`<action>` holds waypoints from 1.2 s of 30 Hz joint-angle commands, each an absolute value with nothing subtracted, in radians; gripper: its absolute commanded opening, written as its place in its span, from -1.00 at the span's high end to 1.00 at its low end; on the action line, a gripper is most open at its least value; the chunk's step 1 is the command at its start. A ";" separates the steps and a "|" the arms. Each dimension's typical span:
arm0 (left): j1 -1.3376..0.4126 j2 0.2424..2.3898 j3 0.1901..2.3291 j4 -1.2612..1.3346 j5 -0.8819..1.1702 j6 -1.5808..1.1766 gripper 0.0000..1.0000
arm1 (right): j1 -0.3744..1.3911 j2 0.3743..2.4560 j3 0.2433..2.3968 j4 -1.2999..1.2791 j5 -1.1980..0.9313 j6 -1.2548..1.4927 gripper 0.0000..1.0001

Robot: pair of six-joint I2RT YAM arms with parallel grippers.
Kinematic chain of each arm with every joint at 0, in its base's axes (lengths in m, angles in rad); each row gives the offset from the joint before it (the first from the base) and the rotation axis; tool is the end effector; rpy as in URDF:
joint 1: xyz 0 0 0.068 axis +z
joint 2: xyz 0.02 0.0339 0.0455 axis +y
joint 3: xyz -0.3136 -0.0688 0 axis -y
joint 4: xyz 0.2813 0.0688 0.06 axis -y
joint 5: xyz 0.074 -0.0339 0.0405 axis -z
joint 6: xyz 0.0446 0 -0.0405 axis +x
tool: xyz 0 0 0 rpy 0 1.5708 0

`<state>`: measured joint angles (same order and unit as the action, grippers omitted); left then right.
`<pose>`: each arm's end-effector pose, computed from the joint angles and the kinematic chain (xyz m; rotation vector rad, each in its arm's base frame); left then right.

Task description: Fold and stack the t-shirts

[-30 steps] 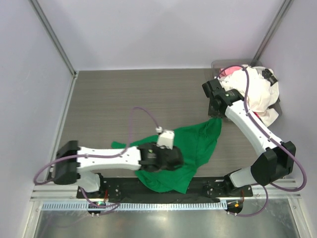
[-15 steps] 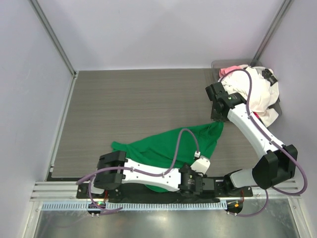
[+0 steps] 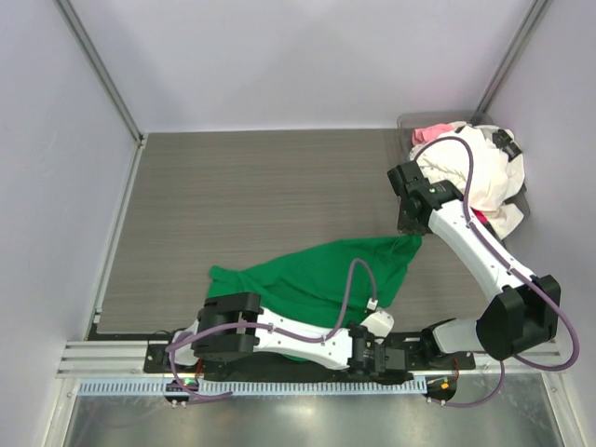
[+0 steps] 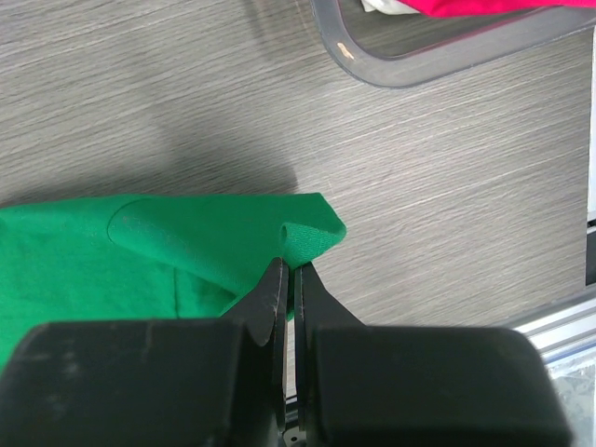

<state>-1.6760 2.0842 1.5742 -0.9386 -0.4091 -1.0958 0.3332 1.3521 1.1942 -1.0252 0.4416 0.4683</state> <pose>-0.0310 -0.4621 0.1876 0.7442 2.6133 -0.0598 0.2731 0.0744 0.3288 0.2895 2.5839 -0.3379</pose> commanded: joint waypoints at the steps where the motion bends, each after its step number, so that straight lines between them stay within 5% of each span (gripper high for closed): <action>1: -1.681 2.103 1.585 -0.950 -0.413 -1.115 0.03 | 0.328 1.309 1.189 -1.006 0.442 0.469 0.97; 5: -1.680 2.126 1.594 -0.951 -0.408 -1.114 0.22 | 0.328 1.302 1.177 -1.005 0.442 0.472 0.97; 9: -1.672 2.135 1.592 -0.963 -0.405 -1.121 0.77 | 0.328 1.302 1.170 -1.003 0.440 0.476 0.97; 12: -1.663 2.122 1.571 -0.953 -0.402 -1.129 1.00 | 0.328 1.301 1.167 -1.003 0.436 0.476 0.97; 21: -1.649 1.876 1.669 -1.259 -0.658 -1.166 1.00 | 0.330 1.279 1.262 -1.055 0.411 0.456 0.98; 30: -1.540 1.548 1.891 -1.638 -0.972 -1.135 0.99 | 0.328 1.238 1.632 -1.081 0.201 0.370 0.97; 36: -1.473 1.405 2.066 -1.628 -1.106 -0.938 0.99 | 0.328 1.178 1.848 -1.051 0.104 0.299 0.97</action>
<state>-1.4631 1.4410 1.9953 -1.3174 -0.9455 -1.0470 0.3317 1.2400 1.7416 -1.0821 0.1875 0.3695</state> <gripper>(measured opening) 0.006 0.049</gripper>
